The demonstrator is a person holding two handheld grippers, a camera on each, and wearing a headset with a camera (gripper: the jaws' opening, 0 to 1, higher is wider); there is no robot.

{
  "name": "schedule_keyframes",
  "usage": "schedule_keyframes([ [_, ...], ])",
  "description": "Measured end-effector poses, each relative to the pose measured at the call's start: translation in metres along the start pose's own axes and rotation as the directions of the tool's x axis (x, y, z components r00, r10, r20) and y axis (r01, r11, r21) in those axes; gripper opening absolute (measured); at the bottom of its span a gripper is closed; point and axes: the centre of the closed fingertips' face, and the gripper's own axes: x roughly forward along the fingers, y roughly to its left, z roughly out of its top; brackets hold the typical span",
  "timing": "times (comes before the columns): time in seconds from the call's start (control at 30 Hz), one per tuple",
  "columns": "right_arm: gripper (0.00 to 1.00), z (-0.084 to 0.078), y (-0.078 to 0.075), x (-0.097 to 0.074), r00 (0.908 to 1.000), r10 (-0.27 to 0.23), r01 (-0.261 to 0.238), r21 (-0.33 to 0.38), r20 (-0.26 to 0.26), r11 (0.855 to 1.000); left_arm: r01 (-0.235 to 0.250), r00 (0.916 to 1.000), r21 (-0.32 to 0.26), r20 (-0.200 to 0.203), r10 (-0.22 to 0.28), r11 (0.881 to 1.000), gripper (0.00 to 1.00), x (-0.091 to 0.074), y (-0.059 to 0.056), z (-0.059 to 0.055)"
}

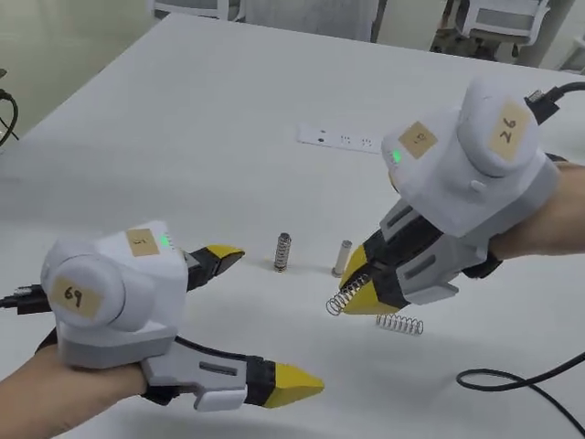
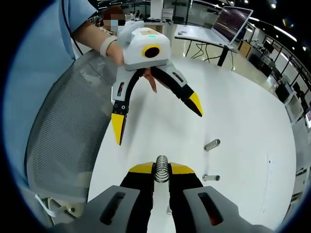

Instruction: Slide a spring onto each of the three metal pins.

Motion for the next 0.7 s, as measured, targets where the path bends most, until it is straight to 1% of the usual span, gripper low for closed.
schedule_keyframes([
  [0.03, 0.08, -0.003, -0.005, -0.001, 0.9999, -0.007, 0.007, -0.004, -0.010, 1.000, -0.004, 1.0000, -0.004, 0.002, 0.004, 1.000, 0.98, -0.001, 0.002, 0.000],
  [0.17, 0.08, -0.006, -0.014, -0.005, 0.9995, -0.015, 0.015, -0.001, -0.027, 1.000, -0.025, 0.9997, -0.007, 0.005, 0.025, 1.000, 0.98, -0.008, 0.010, 0.001],
  [0.2, 0.08, -0.007, -0.016, -0.005, 0.9994, -0.017, 0.017, -0.002, -0.032, 1.000, -0.029, 0.9995, -0.005, 0.006, 0.029, 1.000, 0.98, -0.010, 0.011, 0.002],
  [0.3, 0.08, -0.014, -0.027, -0.009, 0.9974, -0.027, 0.027, 0.004, -0.067, 1.000, -0.045, 0.9989, -0.006, 0.014, 0.045, 0.999, 0.98, -0.014, 0.015, 0.003],
  [0.37, 0.08, -0.015, -0.030, -0.011, 0.9969, -0.025, 0.026, 0.011, -0.074, 1.000, -0.049, 0.9987, -0.011, 0.016, 0.049, 0.999, 0.98, -0.015, 0.016, 0.004],
  [0.57, 0.08, -0.018, -0.049, -0.017, 0.9936, -0.040, 0.042, 0.014, -0.106, 0.999, -0.068, 0.9975, -0.016, 0.015, 0.069, 0.998, 0.98, -0.020, 0.023, -0.001],
  [0.7, 0.08, -0.021, -0.061, -0.017, 0.9903, -0.045, 0.046, 0.003, -0.132, 0.999, -0.073, 0.9973, -0.019, 0.008, 0.074, 0.997, 0.97, -0.021, 0.025, -0.004],
])
